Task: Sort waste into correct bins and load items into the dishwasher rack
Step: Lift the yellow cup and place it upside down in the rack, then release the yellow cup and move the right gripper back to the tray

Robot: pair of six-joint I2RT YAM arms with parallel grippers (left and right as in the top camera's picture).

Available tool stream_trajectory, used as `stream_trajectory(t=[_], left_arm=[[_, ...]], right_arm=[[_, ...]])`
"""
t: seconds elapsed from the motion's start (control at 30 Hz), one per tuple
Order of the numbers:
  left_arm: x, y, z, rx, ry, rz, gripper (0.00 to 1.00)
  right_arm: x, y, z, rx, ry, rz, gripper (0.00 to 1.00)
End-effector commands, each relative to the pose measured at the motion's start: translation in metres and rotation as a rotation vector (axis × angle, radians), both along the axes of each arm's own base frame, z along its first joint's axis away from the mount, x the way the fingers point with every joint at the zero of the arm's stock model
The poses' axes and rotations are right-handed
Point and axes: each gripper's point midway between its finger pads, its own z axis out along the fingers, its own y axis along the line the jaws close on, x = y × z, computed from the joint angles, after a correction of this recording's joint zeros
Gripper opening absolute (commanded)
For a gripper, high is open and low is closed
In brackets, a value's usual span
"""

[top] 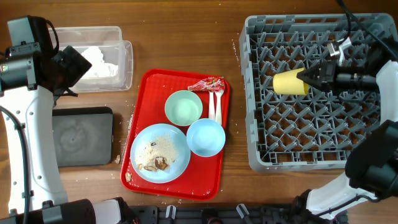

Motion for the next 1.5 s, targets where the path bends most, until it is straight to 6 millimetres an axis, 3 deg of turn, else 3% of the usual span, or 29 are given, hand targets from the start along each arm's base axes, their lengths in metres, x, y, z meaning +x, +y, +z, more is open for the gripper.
stream_trajectory(t=[0.0, 0.3, 0.47, 0.7, 0.9, 1.1, 1.17, 1.3, 1.33, 1.37, 1.4, 1.43, 1.47], left_arm=[[-0.001, 0.003, 0.001, 0.005, -0.004, 0.016, 1.0], [-0.001, 0.003, 0.001, 0.005, -0.004, 0.016, 1.0], [-0.001, 0.003, 0.001, 0.005, -0.004, 0.016, 1.0], [-0.001, 0.003, 0.001, 0.005, -0.004, 0.016, 1.0], [-0.001, 0.003, 0.001, 0.005, -0.004, 0.016, 1.0], [-0.001, 0.003, 0.001, 0.005, -0.004, 0.016, 1.0], [-0.001, 0.003, 0.001, 0.005, -0.004, 0.016, 1.0], [-0.001, 0.003, 0.001, 0.005, -0.004, 0.016, 1.0], [-0.001, 0.003, 0.001, 0.005, -0.004, 0.016, 1.0], [-0.001, 0.003, 0.001, 0.005, -0.004, 0.016, 1.0], [-0.001, 0.003, 0.001, 0.005, -0.004, 0.016, 1.0], [-0.001, 0.003, 0.001, 0.005, -0.004, 0.016, 1.0], [-0.001, 0.003, 0.001, 0.005, -0.004, 0.016, 1.0]], right_arm=[[0.007, 0.002, -0.009, 0.046, -0.03, 0.022, 0.04], [0.018, 0.0, -0.051, 0.139, 0.102, -0.012, 0.04], [0.01, -0.028, -0.075, -0.021, 0.271, -0.113, 0.04], [-0.004, -0.068, -0.08, -0.222, 0.386, -0.247, 0.04], [-0.014, -0.098, -0.061, -0.424, 0.418, -0.404, 0.06], [-0.026, -0.109, -0.035, -0.511, 0.41, -0.502, 0.11], [-0.03, -0.108, -0.016, -0.522, 0.368, -0.531, 0.11], [-0.037, -0.087, 0.033, -0.522, 0.206, -0.525, 0.13], [-0.039, -0.078, 0.046, -0.535, 0.157, -0.514, 0.18], [-0.041, -0.068, 0.058, -0.549, 0.109, -0.499, 0.29], [-0.04, -0.057, 0.068, -0.56, 0.059, -0.478, 0.48], [-0.036, -0.046, 0.075, -0.578, 0.01, -0.454, 0.49], [-0.029, -0.037, 0.077, -0.6, -0.027, -0.43, 0.43]])
